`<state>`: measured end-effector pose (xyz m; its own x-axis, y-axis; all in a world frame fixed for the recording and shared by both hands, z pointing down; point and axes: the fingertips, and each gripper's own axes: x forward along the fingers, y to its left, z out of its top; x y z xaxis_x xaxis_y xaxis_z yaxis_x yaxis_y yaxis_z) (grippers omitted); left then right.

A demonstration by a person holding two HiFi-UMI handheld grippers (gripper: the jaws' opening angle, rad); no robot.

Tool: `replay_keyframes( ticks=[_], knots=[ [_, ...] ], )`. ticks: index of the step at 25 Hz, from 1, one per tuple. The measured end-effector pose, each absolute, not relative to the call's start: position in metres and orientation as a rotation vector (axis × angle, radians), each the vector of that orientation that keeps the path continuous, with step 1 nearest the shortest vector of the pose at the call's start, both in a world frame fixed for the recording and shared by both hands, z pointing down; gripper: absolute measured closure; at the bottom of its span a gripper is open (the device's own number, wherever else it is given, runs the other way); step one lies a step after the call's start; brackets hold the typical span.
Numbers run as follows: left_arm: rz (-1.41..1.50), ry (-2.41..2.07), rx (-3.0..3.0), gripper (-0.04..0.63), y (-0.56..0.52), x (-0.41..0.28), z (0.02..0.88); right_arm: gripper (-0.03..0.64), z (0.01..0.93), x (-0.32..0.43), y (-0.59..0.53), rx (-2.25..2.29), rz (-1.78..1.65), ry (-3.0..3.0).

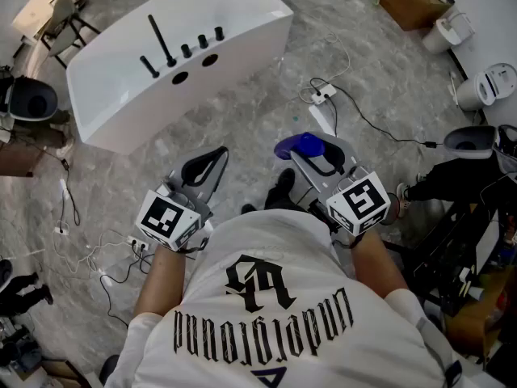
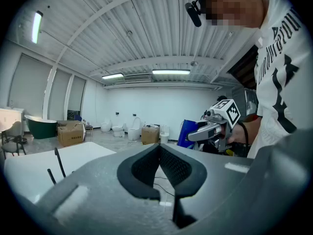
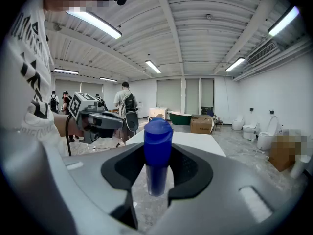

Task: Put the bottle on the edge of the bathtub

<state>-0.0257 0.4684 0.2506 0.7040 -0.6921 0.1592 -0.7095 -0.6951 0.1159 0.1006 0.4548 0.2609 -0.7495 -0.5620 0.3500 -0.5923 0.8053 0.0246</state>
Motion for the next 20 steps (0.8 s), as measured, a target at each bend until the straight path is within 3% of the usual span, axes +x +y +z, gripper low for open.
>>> replay_keyframes(
  ticks=[20],
  knots=[
    [0.194, -1.12, 2.69, 0.589, 0.38, 0.021, 0.276, 0.463, 0.278, 0.157, 0.363, 0.894, 0.183, -2.647]
  ],
)
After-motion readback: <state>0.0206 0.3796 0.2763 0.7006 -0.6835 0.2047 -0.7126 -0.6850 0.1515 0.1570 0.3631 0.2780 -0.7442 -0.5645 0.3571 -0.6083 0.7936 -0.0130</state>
